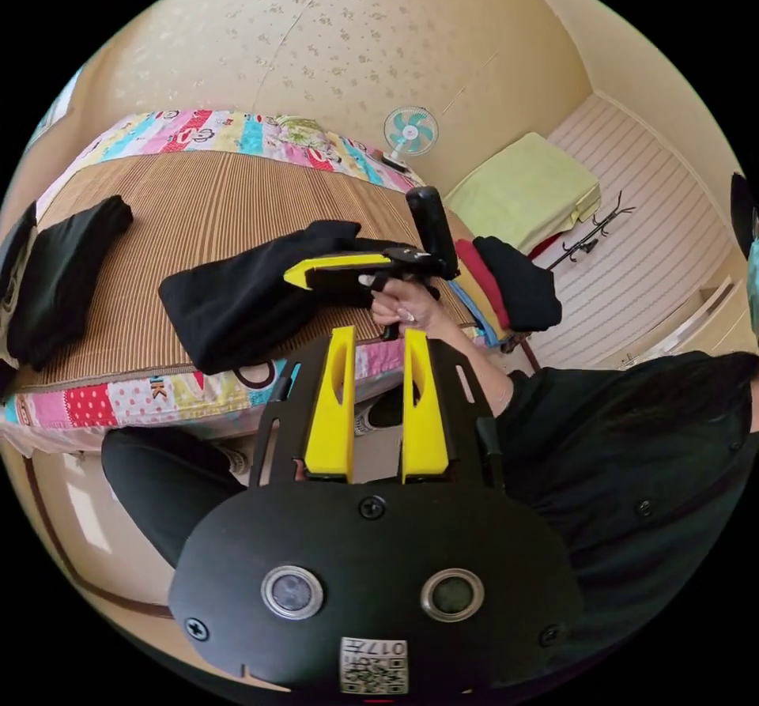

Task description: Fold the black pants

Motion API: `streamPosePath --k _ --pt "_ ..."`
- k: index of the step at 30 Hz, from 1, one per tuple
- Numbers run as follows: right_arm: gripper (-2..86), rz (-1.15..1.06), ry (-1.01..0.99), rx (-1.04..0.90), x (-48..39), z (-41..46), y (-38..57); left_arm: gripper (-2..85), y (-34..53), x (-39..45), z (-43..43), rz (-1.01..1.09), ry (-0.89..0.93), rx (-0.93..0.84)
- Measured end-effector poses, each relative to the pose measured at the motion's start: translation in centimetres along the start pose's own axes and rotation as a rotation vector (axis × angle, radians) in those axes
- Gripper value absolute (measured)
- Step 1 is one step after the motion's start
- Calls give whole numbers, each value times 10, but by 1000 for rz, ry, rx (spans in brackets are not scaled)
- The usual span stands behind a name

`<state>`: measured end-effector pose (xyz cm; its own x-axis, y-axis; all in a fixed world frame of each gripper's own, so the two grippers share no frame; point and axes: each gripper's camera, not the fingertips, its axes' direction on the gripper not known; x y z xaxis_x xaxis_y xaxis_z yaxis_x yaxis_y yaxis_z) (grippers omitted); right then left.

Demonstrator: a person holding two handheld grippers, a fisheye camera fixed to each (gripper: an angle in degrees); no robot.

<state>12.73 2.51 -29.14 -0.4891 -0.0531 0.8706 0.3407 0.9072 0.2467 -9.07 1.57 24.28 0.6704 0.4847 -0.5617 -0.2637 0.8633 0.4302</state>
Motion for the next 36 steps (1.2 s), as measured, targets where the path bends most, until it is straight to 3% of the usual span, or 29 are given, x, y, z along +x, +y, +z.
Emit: streamPosePath --k 5,10,13,17,22,27,30,32,36 --pt "42 358 60 119 -9 -71 162 104 -78 43 99 258 101 -180" --pt "54 578 122 289 -33 -120 258 123 -161 131 275 525 -102 -307" --pt "71 644 194 332 -54 -131 277 131 -171 132 366 496 -308 -413" --pt "110 792 209 408 -60 -117 292 103 -154 116 380 458 -261 -397" --pt "149 900 142 555 -31 -77 275 58 -155 90 284 189 36 -226" --pt "166 939 208 623 9 -21 222 54 -139 101 126 183 183 74" --pt "104 1045 262 659 10 -6 194 52 -118 111 21 204 225 260" --pt "49 859 271 925 -60 -38 174 52 -98 116 -50 222 194 394" --pt "37 415 511 1085 -211 -88 115 53 -37 140 -205 372 159 759"
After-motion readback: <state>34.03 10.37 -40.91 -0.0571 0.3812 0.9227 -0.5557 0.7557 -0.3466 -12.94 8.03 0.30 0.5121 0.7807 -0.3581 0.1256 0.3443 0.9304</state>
